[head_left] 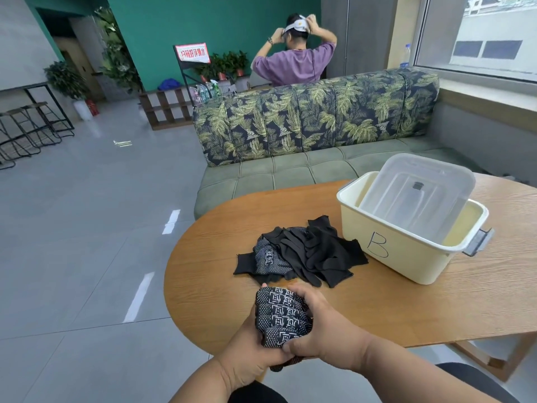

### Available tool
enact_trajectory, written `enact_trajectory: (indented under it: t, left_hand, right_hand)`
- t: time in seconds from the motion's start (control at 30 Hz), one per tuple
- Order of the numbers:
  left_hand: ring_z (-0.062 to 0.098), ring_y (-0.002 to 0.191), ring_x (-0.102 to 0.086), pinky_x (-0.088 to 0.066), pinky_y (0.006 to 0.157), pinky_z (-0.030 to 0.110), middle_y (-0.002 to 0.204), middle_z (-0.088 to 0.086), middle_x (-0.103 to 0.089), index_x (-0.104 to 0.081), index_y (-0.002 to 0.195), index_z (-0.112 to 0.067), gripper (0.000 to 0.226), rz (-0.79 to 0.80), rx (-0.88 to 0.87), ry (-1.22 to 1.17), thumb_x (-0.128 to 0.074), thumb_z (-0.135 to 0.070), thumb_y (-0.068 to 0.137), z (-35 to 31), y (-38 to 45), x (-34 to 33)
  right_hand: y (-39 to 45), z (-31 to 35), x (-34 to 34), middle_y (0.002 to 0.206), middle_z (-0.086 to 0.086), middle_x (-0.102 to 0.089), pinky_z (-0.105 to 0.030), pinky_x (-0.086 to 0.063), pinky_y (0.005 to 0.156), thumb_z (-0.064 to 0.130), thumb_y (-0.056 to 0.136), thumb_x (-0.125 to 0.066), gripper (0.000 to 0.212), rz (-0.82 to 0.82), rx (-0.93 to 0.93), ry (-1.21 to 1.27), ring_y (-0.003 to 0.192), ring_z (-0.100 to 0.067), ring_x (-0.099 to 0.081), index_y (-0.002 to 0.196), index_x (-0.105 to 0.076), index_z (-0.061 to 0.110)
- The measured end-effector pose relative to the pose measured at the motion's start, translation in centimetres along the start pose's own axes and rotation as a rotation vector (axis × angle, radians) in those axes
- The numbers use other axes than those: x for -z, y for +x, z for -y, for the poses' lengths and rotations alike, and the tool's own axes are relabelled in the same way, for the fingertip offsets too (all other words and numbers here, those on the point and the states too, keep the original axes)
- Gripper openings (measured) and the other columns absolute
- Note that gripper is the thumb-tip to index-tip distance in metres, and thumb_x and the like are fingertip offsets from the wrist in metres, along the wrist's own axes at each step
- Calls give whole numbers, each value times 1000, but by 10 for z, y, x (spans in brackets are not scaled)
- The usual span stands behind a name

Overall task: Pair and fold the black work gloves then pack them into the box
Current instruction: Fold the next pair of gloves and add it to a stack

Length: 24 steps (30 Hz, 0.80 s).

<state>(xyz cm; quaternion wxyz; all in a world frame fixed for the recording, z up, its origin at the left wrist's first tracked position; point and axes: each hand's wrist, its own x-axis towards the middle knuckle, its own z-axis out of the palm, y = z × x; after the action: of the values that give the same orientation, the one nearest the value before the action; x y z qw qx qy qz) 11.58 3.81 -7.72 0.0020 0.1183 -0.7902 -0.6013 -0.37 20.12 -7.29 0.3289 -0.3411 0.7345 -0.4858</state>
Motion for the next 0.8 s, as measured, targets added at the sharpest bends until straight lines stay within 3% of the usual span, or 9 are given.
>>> enact_trajectory:
  t: [0.1,0.23,0.3,0.4,0.47,0.6,0.7,0.8]
  left_hand:
    - [23,128,-62,-51,109,40,133,4,-69,-54,140,-14,69,-6,45,-18,-88,-11,80,-3,1,1]
    - [20,123,-66,-54,103,34,126,2,-73,-63,133,-16,50,-11,72,-48,-78,-5,86,-6,4,-2]
    - [23,123,-66,-54,103,38,125,4,-73,-66,131,-16,47,-27,82,-87,-77,-10,86,-6,6,-2]
    - [26,121,-67,-54,104,42,124,8,-74,-69,128,-12,48,-63,91,-165,-75,-14,80,-8,5,-1]
    - [27,119,-68,-54,104,42,123,10,-74,-70,126,-11,47,-52,91,-208,-72,-13,79,-9,6,-1]
    - [24,115,-69,-56,97,35,120,9,-75,-66,128,-12,51,-43,86,-204,-73,-15,78,-18,10,0]
    - [14,109,-71,-57,90,27,119,0,-75,-53,134,-25,67,-93,165,-180,-81,-26,72,-23,12,7]
    - [15,103,-74,-56,94,39,112,-6,-78,-55,132,-31,70,-192,277,-177,-83,-37,68,-24,11,20]
  right_hand:
    - [0,0,-2,134,0,-54,-38,-63,88,20,63,-91,87,29,-38,158,119,-19,-64,134,-48,46]
    - [-4,4,-1,128,-8,-66,-50,-64,86,7,76,-87,74,56,-118,378,113,-27,-72,132,-53,41]
    - [-5,5,1,132,-6,-65,-51,-63,86,4,79,-86,76,75,-127,438,114,-26,-72,136,-50,39]
    - [-5,10,6,133,-5,-65,-46,-62,88,2,80,-85,76,90,-114,495,115,-24,-72,140,-50,31]
    - [-4,12,10,129,-5,-68,-34,-59,93,3,80,-85,69,45,-66,473,116,-20,-71,137,-53,24]
    - [-4,15,15,124,-2,-72,-30,-55,99,3,84,-83,61,-9,-56,472,115,-17,-70,136,-55,19]
    - [0,13,15,127,-3,-70,-33,-55,103,27,82,-88,68,-35,-111,451,114,-13,-71,140,-52,24]
    - [-2,6,18,118,-4,-69,-38,-57,101,58,74,-83,73,-139,-198,364,104,-16,-71,137,-51,37]
